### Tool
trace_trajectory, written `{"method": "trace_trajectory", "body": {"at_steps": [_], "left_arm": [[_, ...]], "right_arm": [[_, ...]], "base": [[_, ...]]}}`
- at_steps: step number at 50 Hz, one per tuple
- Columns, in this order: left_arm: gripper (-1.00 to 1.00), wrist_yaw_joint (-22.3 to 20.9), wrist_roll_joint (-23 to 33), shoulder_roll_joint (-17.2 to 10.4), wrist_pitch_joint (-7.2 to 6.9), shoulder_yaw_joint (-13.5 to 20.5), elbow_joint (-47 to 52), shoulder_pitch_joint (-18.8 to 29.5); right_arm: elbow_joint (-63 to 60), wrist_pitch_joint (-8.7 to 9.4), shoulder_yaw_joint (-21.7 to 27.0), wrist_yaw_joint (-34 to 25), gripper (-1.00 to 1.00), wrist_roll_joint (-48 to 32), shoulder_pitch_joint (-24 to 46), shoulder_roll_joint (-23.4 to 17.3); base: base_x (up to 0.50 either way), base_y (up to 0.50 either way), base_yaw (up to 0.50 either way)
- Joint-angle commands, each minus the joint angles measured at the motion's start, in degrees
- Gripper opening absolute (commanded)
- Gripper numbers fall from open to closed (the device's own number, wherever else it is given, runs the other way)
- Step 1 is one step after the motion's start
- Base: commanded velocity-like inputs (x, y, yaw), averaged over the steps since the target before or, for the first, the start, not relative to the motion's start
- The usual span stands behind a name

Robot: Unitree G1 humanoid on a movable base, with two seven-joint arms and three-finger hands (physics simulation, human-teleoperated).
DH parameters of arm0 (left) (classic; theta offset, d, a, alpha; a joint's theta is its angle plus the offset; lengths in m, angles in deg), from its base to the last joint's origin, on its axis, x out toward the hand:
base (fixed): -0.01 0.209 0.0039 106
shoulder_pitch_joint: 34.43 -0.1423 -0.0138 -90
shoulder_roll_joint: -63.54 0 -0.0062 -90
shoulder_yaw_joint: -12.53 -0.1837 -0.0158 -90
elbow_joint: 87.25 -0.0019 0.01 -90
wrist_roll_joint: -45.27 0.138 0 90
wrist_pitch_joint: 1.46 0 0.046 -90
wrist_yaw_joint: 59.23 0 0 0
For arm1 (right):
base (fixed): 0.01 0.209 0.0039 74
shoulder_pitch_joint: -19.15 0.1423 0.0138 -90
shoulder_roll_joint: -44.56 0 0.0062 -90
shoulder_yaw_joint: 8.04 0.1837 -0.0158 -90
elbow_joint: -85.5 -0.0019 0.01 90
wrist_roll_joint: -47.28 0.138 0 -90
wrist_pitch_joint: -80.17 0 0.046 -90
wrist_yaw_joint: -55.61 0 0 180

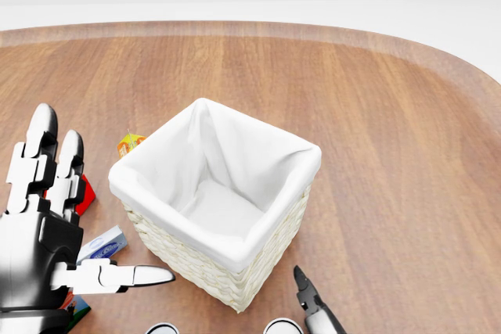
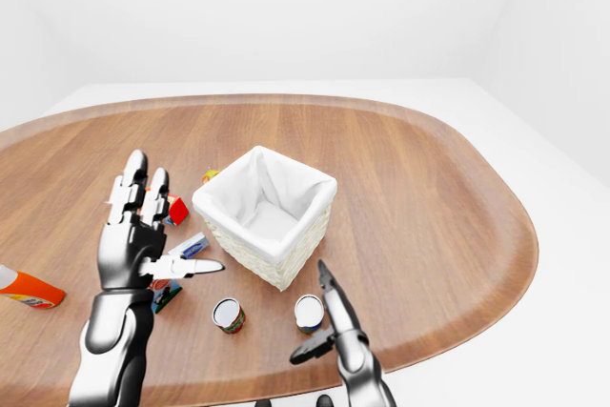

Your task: Pick up the alphabet soup, and put it in the basket.

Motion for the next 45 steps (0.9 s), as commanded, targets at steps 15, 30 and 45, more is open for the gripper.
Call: {"method": "trace_trajectory", "body": {"at_steps": [15,30,45], "left_arm": [[1.00,-0.22,0.15,-0.02,-0.01,-0.18,0.19,-0.14],[1.00,-0.20,0.11,0.02,0.02,-0.21,0.00,-0.07],[1.00,-0.17,0.07,0.00,-0.11,-0.22,0.24,-0.17]], "right_arm": [[5.37,-0.70,1.78,-0.12,1.00,0.11,3.01,0.26],[7.50,-1.09,2.18,-0.10,0.33,-0.09,3.79,0.22],[6.43,-0.91,2.04,-0.15,-1.00,-0.31,3.16,0.24]], "base": [[0.00,0.00,0.00],[0.00,0.00,0.00],[0.00,0.00,0.00]]}}
